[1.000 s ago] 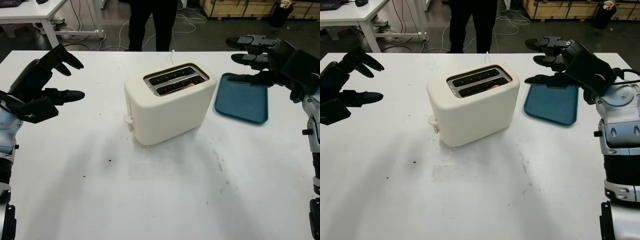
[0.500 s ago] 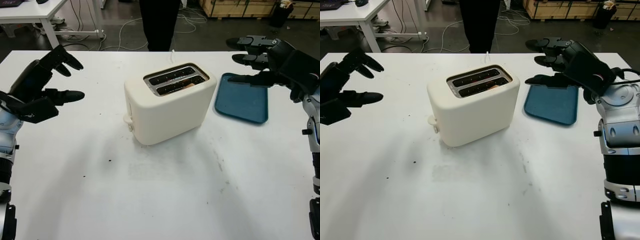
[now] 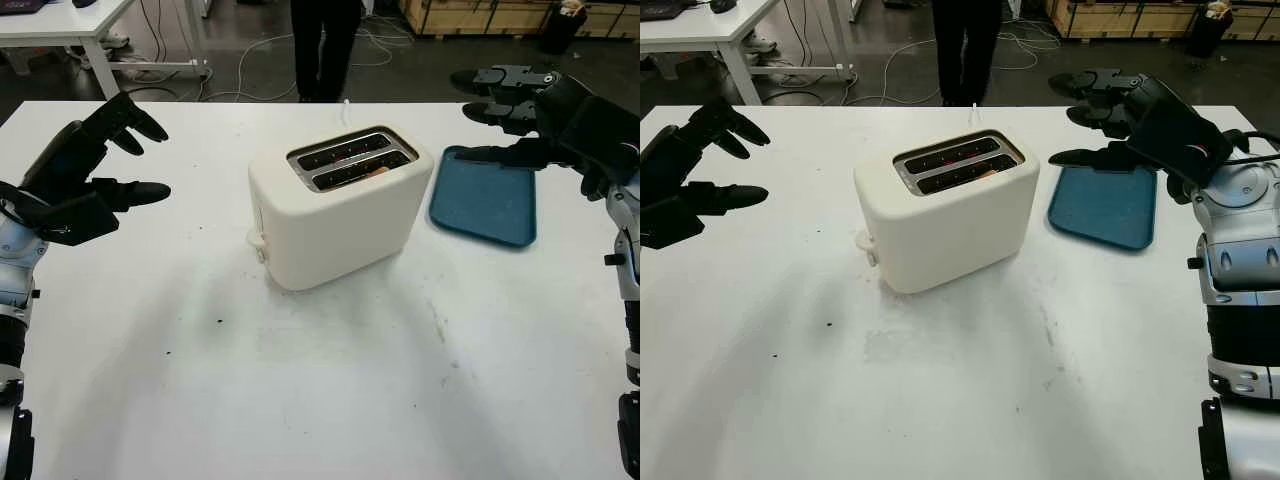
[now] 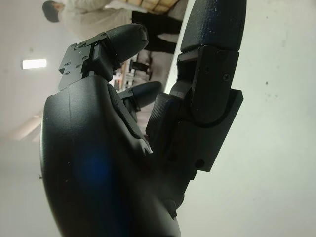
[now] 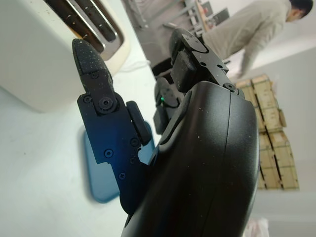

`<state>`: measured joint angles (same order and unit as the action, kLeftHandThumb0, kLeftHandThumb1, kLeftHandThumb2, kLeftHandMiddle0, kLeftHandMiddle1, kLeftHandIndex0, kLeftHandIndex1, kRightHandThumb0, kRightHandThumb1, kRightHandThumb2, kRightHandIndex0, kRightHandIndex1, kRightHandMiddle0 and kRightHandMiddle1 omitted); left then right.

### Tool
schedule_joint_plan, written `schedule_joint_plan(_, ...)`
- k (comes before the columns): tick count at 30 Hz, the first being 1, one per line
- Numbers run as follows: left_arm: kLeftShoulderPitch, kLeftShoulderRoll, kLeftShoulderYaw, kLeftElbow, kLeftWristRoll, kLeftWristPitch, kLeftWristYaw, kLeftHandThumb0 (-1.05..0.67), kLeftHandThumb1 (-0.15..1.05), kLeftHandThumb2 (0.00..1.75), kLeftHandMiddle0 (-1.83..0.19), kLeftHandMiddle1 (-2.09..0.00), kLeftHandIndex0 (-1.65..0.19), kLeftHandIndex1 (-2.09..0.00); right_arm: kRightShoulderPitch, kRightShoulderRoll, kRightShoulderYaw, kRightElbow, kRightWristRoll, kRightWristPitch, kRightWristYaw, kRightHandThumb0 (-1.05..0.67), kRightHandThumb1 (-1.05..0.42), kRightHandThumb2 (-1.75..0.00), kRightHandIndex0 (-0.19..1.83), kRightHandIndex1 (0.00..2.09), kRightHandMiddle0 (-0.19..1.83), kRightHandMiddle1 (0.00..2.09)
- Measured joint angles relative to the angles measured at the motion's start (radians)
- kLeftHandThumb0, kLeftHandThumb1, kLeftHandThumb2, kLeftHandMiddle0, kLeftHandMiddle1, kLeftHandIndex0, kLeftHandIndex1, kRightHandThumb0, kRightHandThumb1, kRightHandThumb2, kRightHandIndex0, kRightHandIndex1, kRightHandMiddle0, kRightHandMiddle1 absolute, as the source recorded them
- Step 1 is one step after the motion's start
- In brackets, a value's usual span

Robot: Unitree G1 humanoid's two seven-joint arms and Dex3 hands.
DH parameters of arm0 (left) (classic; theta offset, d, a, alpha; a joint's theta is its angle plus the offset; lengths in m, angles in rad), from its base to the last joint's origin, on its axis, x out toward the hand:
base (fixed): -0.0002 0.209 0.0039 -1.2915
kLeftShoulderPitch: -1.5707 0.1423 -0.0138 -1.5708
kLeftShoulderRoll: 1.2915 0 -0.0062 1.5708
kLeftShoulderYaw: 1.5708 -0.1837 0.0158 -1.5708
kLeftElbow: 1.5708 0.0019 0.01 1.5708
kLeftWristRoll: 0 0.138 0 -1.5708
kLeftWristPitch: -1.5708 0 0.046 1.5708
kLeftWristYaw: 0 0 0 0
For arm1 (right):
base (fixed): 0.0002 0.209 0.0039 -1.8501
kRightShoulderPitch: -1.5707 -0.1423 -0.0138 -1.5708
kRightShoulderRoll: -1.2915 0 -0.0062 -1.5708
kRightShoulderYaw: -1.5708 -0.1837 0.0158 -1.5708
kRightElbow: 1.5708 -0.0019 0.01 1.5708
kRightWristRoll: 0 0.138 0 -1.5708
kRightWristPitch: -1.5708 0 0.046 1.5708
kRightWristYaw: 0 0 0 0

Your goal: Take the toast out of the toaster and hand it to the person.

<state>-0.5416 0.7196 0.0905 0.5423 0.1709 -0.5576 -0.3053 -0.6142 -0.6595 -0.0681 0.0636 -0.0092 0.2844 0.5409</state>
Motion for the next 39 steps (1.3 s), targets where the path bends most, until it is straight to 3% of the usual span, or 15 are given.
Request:
schedule_joint_plan(22, -0.019, 0.000, 0.000, -0.001, -0.002, 0.008, -0.005, -1.05, 0.92, 0.31, 0.00, -1.66, 0.00, -1.50, 0.034, 0.005, 0.002, -0.033, -0.007, 0.037, -0.002, -0.56, -0.77, 0.00, 0.42, 0.02, 0.44, 0.00)
schedule_joint_plan(39, -0.019, 0.000, 0.000, -0.006, -0.001, 0.009, -0.005, -1.05, 0.92, 0.31, 0.00, -1.67, 0.00, -1.51, 0.034, 0.007, 0.007, -0.037, -0.018, 0.041, -0.003, -0.50, -0.77, 0.00, 0.44, 0.03, 0.45, 0.01)
